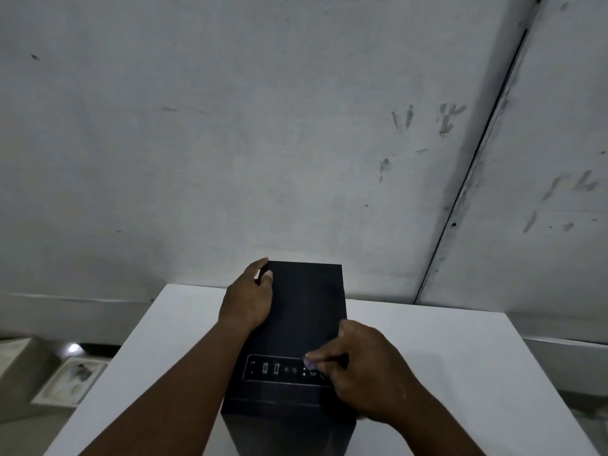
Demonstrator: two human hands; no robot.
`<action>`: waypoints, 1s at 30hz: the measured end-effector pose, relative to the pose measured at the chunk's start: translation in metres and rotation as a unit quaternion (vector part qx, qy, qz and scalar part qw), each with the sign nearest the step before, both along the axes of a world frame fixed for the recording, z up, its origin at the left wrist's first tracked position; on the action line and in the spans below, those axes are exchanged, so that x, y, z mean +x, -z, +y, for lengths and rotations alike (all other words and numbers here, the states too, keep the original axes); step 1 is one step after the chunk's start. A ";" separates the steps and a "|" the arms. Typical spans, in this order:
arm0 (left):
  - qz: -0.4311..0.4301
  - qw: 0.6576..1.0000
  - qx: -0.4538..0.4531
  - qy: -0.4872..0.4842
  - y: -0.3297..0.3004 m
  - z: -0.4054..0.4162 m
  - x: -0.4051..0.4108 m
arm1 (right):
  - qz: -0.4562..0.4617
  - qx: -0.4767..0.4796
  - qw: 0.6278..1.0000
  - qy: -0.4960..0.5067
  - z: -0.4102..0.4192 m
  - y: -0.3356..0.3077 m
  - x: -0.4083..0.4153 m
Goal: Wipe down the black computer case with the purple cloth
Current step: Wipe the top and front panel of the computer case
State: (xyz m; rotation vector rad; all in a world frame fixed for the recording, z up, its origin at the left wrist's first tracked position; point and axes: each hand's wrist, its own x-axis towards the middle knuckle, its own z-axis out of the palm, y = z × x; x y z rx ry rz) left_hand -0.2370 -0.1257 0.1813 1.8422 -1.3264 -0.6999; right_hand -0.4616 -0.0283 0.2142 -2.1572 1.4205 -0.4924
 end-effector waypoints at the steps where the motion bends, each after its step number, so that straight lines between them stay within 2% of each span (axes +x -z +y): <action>1: 0.000 1.000 0.001 -0.001 0.000 0.000 0.000 | 0.000 0.001 1.000 -0.005 -0.001 -0.001 -0.003; 7: -0.007 1.000 -0.002 0.000 0.000 0.000 -0.001 | -0.039 -0.037 0.996 0.075 -0.025 0.003 -0.004; 18: -0.025 1.000 -0.001 -0.008 -0.005 0.004 -0.003 | -0.010 0.017 0.999 -0.050 0.012 0.001 -0.015; 21: -0.102 0.994 -0.019 -0.018 -0.010 0.009 -0.002 | -0.012 0.078 0.991 -0.107 0.009 -0.015 -0.029; 23: -0.165 0.984 -0.064 -0.020 -0.023 0.017 -0.007 | -0.023 0.074 0.993 -0.093 0.003 -0.021 -0.038; 25: -0.159 0.980 -0.116 0.026 -0.040 0.024 -0.018 | -0.057 0.011 0.998 -0.010 -0.009 -0.024 -0.046; 27: -0.109 0.979 -0.113 0.133 -0.060 0.034 -0.035 | -0.138 -0.028 0.988 0.066 -0.024 -0.029 -0.050; 29: -0.062 0.961 -0.100 0.250 -0.073 0.041 -0.055 | -0.232 -0.030 0.967 0.100 -0.037 -0.038 -0.050; 30: -0.026 0.955 -0.099 0.279 -0.078 0.044 -0.063 | -0.260 -0.032 0.960 0.100 -0.044 -0.045 -0.048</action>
